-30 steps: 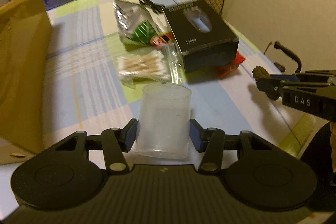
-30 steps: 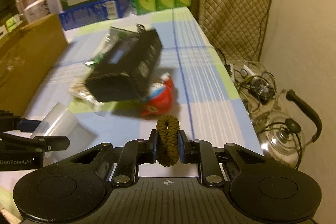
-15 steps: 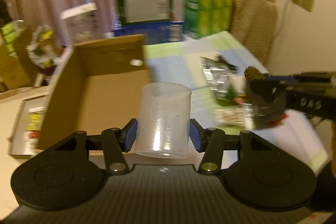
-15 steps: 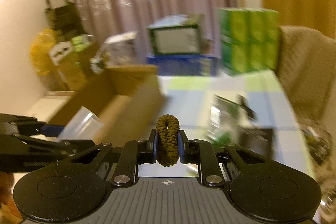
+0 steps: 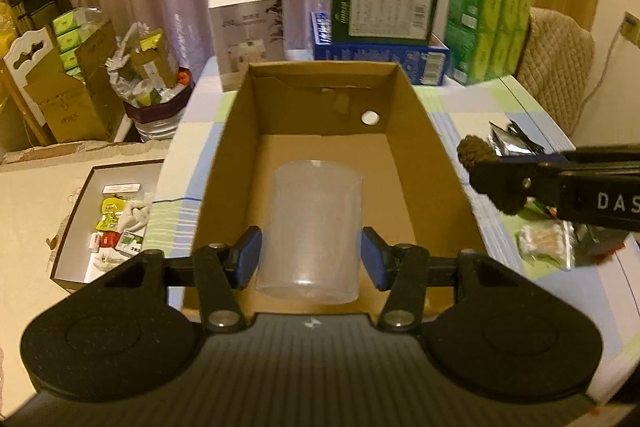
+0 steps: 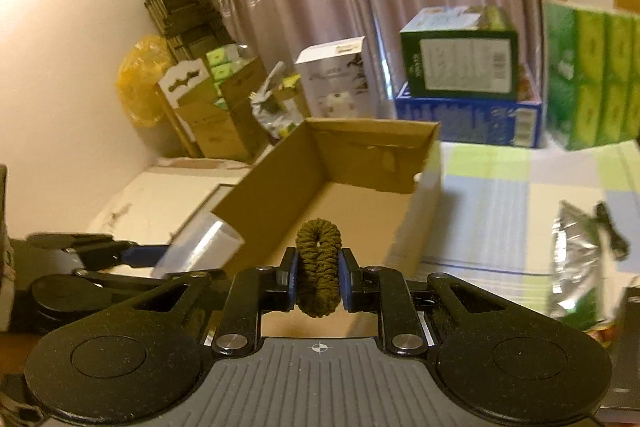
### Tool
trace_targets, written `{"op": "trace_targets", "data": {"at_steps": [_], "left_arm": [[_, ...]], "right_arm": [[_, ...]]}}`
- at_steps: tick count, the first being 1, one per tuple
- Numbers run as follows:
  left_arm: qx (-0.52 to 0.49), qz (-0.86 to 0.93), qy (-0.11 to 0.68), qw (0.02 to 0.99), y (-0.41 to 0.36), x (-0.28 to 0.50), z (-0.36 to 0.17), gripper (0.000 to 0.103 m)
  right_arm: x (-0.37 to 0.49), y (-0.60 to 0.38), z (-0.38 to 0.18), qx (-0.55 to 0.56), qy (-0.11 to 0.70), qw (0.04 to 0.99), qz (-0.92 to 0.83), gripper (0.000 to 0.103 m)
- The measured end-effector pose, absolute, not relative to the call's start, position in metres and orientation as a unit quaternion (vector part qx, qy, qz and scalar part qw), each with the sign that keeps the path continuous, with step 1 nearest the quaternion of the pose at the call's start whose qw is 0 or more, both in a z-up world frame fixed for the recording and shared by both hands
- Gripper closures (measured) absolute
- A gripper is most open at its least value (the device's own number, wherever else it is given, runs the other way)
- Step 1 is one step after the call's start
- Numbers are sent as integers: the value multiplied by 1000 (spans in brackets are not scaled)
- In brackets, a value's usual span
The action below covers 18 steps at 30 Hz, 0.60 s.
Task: Organize objects
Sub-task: 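Carry cup and ring into the cardboard box and open both tools, then withdraw both tools from the box back over the table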
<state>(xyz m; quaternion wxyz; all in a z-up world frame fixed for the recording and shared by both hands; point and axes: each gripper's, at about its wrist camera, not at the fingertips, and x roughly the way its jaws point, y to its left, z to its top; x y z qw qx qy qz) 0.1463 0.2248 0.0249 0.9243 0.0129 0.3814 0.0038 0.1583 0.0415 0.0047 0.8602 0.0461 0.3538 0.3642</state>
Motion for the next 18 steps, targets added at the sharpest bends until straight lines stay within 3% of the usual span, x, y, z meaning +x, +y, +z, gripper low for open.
{"op": "trace_targets", "data": {"at_steps": [1, 2, 3, 18], "left_arm": [[8, 12, 377, 926, 228, 148, 24, 21], [3, 13, 372, 928, 231, 148, 23, 21], [-3, 13, 371, 929, 234, 147, 23, 21], [-22, 19, 351, 936, 224, 108, 40, 20]], "right_arm": [[162, 42, 2, 56, 355, 859, 365, 59], [163, 41, 4, 66, 354, 858, 366, 42], [164, 41, 5, 74, 351, 859, 365, 37], [125, -14, 21, 72, 329, 891, 305, 36]]}}
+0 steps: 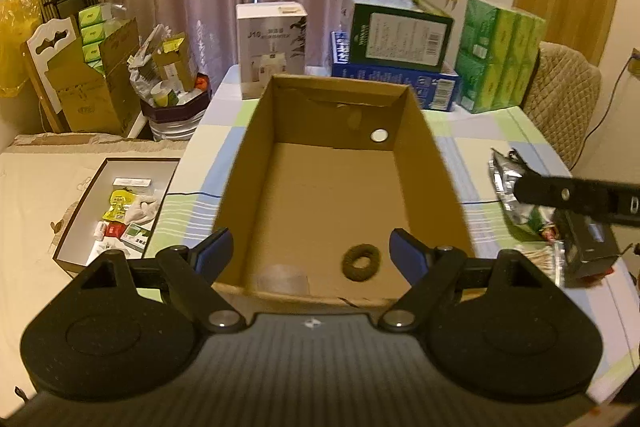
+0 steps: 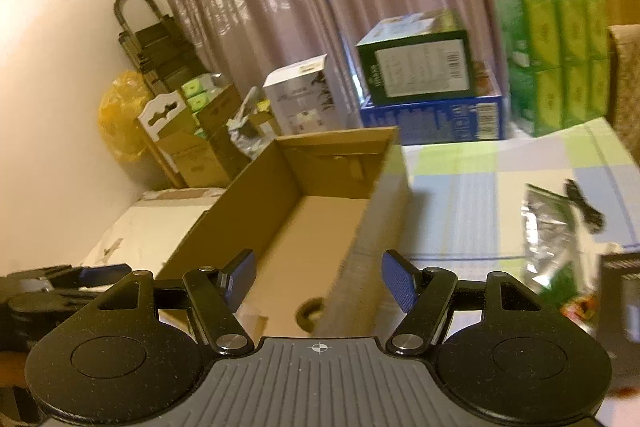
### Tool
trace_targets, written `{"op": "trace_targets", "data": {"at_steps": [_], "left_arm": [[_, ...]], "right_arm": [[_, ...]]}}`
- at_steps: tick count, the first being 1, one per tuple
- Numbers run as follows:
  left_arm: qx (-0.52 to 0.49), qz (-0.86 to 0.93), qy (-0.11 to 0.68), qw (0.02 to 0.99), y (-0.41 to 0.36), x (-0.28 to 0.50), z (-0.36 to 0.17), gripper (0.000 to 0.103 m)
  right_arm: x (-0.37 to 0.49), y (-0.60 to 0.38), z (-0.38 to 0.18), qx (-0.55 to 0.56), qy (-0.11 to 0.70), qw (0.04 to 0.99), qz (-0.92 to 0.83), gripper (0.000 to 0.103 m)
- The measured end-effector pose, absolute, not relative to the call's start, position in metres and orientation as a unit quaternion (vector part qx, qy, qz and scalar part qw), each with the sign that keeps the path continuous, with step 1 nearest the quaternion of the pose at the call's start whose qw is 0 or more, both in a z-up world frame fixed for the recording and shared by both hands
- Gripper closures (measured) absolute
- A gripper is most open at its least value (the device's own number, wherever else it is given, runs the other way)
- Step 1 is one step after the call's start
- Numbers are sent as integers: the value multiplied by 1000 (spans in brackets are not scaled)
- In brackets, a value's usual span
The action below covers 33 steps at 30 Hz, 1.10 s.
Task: Organize objects
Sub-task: 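Withdraw both tools from the box back over the table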
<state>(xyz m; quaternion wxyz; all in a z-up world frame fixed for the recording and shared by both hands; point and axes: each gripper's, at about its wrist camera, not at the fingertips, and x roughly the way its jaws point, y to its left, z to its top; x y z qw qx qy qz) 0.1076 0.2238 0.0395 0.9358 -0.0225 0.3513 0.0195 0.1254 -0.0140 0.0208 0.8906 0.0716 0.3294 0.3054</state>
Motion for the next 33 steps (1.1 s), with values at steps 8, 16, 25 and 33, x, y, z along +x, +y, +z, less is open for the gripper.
{"op": "trace_targets", "data": {"at_steps": [8, 16, 25, 33], "left_arm": [[-29, -7, 336, 941, 174, 75, 56, 16], [-23, -46, 337, 940, 113, 51, 59, 12], [-17, -80, 358, 930, 69, 47, 39, 9], [5, -95, 373, 923, 47, 53, 25, 8]], "right_arm": [[75, -84, 24, 62, 325, 913, 238, 36], [46, -159, 21, 66, 335, 926, 161, 35], [31, -219, 17, 88, 337, 931, 106, 34], [33, -233, 11, 87, 344, 929, 102, 33]]}}
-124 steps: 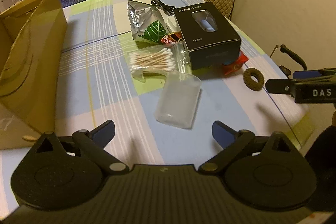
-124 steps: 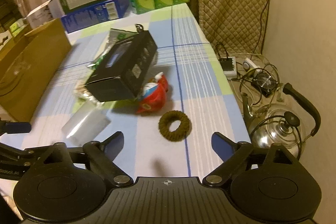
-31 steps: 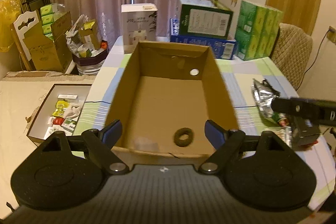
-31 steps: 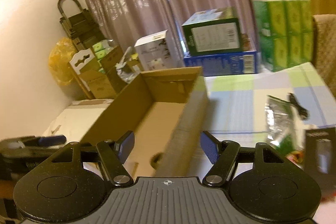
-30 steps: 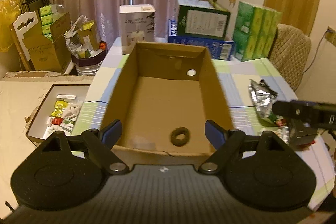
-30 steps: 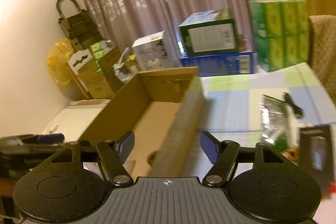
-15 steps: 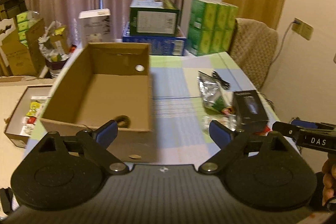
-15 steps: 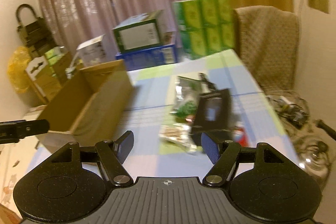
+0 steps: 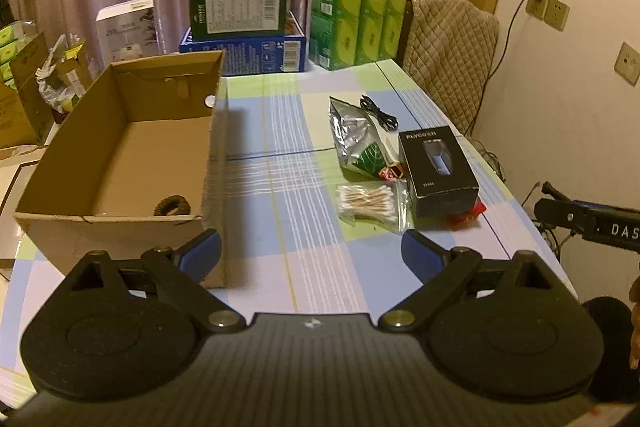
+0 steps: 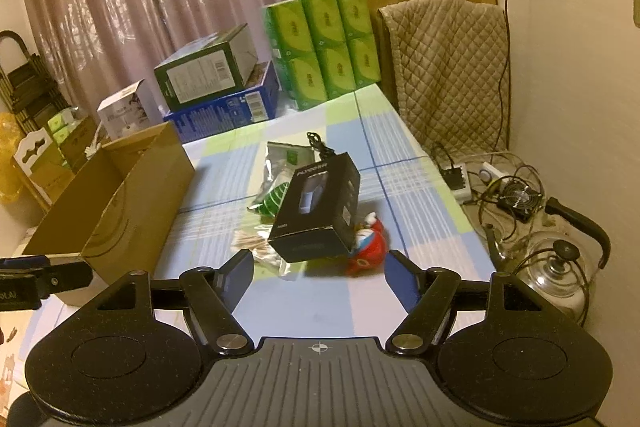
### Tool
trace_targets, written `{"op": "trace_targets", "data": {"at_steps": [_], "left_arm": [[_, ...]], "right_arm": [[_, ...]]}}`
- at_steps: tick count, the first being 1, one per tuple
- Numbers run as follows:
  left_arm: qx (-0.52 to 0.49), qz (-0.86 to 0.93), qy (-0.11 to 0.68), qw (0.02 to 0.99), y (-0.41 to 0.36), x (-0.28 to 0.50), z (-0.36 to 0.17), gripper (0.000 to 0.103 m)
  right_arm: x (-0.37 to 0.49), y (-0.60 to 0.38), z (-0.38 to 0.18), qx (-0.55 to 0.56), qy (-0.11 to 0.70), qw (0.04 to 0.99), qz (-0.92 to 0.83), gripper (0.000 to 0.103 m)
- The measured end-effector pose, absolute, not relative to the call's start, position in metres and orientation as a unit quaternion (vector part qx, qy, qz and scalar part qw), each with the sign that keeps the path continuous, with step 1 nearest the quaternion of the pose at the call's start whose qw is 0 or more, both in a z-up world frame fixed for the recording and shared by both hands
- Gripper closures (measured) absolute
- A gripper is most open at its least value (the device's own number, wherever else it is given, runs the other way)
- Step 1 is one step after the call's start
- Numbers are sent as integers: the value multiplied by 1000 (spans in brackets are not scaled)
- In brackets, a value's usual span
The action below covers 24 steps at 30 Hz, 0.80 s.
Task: Organize objects
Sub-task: 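Withdraw both tools from the box back over the table, then grasp the black FLYCO box with left tool while right tool grasps the red Doraemon figure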
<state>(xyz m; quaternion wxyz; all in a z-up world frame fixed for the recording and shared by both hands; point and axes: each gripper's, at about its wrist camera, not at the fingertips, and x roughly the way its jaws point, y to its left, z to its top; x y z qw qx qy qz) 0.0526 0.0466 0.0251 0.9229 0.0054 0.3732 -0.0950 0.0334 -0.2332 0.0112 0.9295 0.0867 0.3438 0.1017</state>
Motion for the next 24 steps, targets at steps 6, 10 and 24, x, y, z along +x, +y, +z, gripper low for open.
{"op": "trace_targets", "data": {"at_steps": [6, 10, 24], "left_arm": [[12, -102, 384, 917, 41, 61, 14, 8], [13, -104, 389, 915, 38, 69, 8, 8], [12, -121, 412, 903, 28, 103, -26, 7]], "right_arm": [[49, -228, 4, 74, 353, 927, 105, 33], [60, -223, -3, 69, 357, 925, 109, 33], [106, -218, -33, 48, 374, 921, 102, 32]]}}
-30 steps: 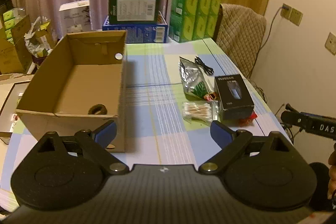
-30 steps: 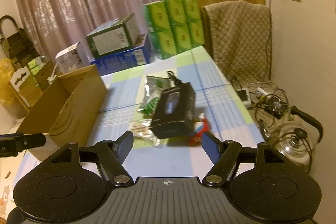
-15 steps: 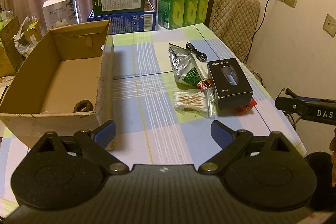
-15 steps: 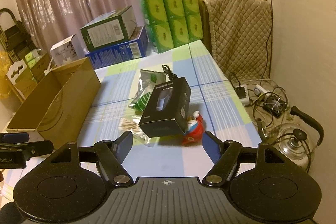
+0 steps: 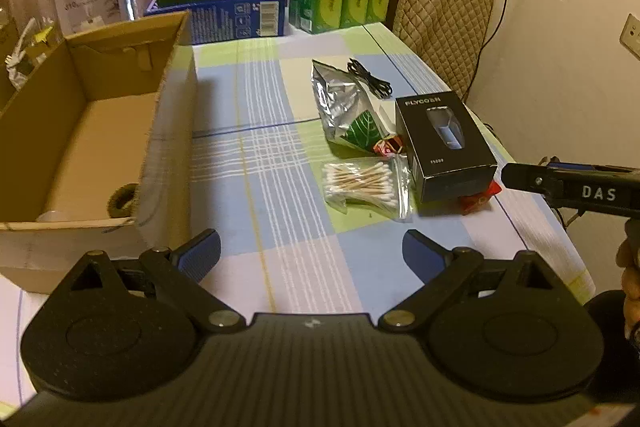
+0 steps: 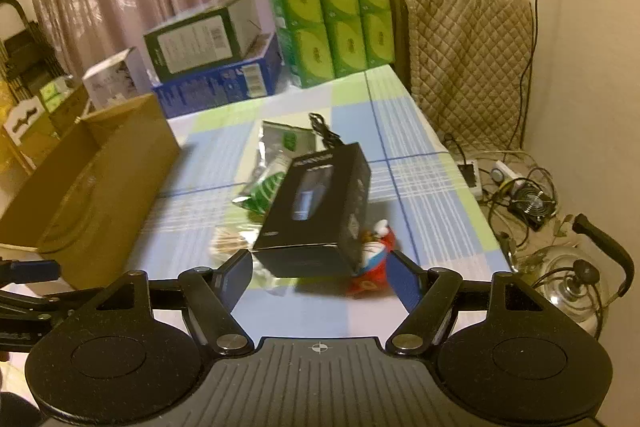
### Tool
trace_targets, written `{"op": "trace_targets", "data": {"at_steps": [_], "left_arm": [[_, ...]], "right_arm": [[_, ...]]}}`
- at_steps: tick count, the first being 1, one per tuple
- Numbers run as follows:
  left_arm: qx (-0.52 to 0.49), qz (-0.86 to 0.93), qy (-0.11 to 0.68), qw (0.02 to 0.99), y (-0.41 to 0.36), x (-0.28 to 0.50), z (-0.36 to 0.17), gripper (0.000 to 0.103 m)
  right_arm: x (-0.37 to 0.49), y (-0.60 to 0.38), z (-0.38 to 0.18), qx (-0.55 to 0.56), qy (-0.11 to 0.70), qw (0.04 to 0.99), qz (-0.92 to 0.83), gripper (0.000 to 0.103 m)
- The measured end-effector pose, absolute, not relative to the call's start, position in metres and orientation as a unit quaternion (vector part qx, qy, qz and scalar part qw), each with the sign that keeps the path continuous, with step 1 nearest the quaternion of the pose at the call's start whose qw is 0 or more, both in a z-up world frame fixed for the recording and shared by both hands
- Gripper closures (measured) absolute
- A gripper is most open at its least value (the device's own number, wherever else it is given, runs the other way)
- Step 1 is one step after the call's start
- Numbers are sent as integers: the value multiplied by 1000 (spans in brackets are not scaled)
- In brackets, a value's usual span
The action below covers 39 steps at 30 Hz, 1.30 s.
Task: Organize objects
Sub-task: 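Grasp the black FLYCO box with left tool while right tool grasps the red Doraemon figure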
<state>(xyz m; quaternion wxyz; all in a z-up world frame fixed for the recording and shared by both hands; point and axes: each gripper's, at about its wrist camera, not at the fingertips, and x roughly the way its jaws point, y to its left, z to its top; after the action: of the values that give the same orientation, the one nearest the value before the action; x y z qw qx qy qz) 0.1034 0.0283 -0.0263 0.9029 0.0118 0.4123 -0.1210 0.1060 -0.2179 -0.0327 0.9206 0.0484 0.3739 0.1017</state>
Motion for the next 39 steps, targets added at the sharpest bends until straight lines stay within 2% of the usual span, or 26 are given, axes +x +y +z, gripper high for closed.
{"op": "trace_targets", "data": {"at_steps": [10, 21, 26, 39], "left_arm": [[3, -137, 427, 894, 9, 133, -42, 7], [-53, -195, 440, 875, -53, 181, -40, 8], [-49, -210, 457, 863, -84, 199, -49, 9], [-6, -215, 493, 843, -126, 242, -67, 24]], "right_arm": [[127, -253, -50, 69, 381, 920, 57, 32], [140, -282, -62, 42, 413, 907, 65, 32], [148, -290, -65, 29, 432, 898, 80, 32], [158, -294, -73, 7, 446, 885, 132, 33]]}}
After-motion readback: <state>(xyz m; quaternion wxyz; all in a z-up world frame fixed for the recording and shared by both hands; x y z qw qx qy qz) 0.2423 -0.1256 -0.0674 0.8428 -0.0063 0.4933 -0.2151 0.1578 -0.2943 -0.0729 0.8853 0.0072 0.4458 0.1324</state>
